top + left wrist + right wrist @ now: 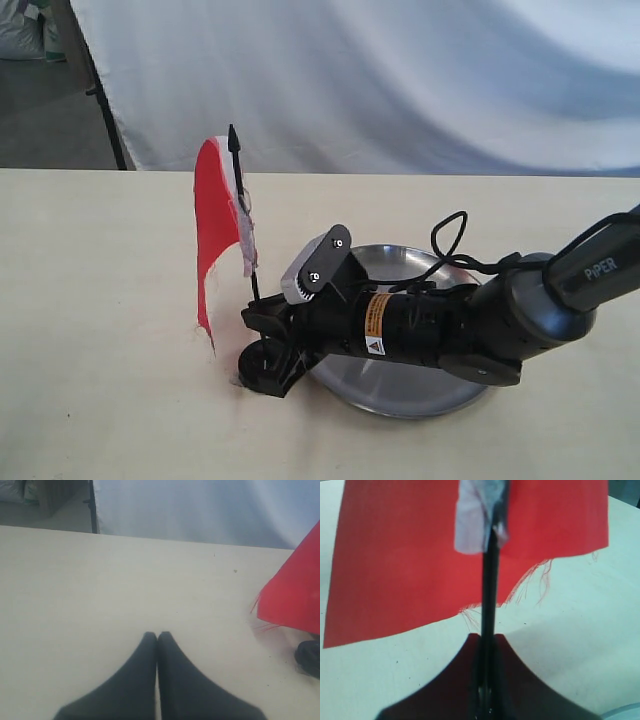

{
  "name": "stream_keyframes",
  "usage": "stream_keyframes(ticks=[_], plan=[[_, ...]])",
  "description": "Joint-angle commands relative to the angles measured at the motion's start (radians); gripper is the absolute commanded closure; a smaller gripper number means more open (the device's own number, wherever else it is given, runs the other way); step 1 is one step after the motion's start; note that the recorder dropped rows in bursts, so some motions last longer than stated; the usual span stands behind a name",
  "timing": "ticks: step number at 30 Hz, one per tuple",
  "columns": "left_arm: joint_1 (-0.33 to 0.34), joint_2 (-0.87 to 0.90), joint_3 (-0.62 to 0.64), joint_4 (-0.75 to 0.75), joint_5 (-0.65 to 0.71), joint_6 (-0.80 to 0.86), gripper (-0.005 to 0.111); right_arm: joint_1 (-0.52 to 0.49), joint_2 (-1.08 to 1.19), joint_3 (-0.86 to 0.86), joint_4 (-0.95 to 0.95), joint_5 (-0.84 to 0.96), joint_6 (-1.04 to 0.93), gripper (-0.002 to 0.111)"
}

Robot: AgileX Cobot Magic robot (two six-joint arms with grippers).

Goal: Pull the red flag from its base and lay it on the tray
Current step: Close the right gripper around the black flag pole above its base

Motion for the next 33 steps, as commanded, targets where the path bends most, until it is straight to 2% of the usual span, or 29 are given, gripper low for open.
stream_keyframes(ticks=[1, 15, 20, 25, 33], plan=[[0.003, -0.004, 0.003, -0.007, -0.002, 0.003, 0.107, 0.002, 0.003, -0.001, -0.036, -0.039, 0.012, 0.109], [0.003, -0.004, 0.003, -0.007, -0.002, 0.003, 0.107, 0.000, 0.003, -0.001, -0.022, -0.060, 0.148, 0.109], [0.003, -0.004, 0.003, -0.007, -0.002, 0.003, 0.107, 0.000, 0.001, -0.001, -0.104, -0.060, 0.114, 0.109], [0.003, -0.004, 0.003, -0.007, -0.002, 0.003, 0.107, 0.000, 0.001, -0.001, -0.121, -0.016, 0.000, 0.109], [0.003, -0.004, 0.003, -0.007, -0.002, 0.003, 0.107, 0.000, 0.001, -0.001, 0.006, -0.034, 0.041, 0.109]])
